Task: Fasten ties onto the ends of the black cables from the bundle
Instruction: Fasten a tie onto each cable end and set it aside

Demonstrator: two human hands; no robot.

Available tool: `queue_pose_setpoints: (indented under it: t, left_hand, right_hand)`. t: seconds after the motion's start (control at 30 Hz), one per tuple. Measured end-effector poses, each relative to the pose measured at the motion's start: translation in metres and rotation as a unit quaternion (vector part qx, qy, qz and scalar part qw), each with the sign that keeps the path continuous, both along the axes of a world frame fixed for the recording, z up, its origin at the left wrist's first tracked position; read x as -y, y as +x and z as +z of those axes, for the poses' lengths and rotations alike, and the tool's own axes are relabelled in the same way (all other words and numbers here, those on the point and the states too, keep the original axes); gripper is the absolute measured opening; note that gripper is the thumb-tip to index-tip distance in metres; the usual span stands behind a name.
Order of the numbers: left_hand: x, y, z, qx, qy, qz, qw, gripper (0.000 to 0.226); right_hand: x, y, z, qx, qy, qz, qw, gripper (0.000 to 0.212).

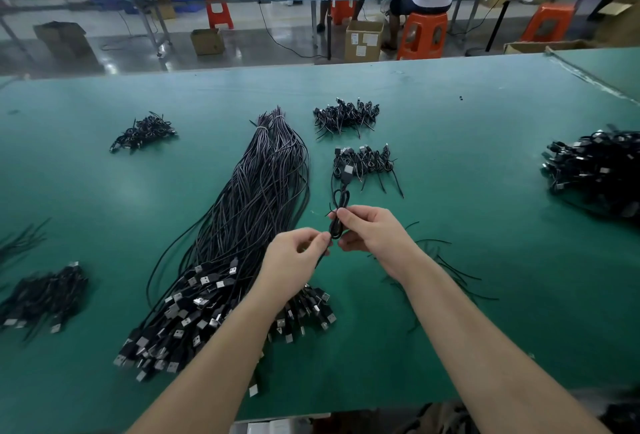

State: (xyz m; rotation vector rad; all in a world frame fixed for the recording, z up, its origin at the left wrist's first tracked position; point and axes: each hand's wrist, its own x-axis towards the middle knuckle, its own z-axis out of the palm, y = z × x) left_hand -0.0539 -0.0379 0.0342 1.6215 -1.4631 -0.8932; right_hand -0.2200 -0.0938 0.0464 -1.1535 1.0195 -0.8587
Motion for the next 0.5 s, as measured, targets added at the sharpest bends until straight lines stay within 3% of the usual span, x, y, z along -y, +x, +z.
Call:
queue_pose_setpoints:
  t: [0.2, 0.4, 0.43, 0.5]
  left_hand:
    - [0.004, -0.008, -0.007, -0.027, 0.009, 0.018, 0.999, 0.015]
    - [0.019, -0.01, -0.016, -0.051, 0.037, 0.038, 0.997, 0.016]
    - [0.022, -0.01, -0.017, -0.063, 0.041, 0.05, 0.996, 0.019]
    - [0.033, -0.008, -0.02, -0.087, 0.055, 0.077, 0.992, 0.023]
  right_hand:
    - [-0.002, 0.008, -0.014, 0.025, 0.033, -0.042, 0.998, 0.018]
    - [0.009, 0.011, -0.033, -0.021, 0.027, -0.063, 0.997, 0.028]
    - [0.011, 0.012, -0.037, -0.051, 0.016, -0.072, 0.996, 0.033]
    - [0.012, 0.012, -0.052, -0.218, -0.083, -0.054, 0.971, 0.037]
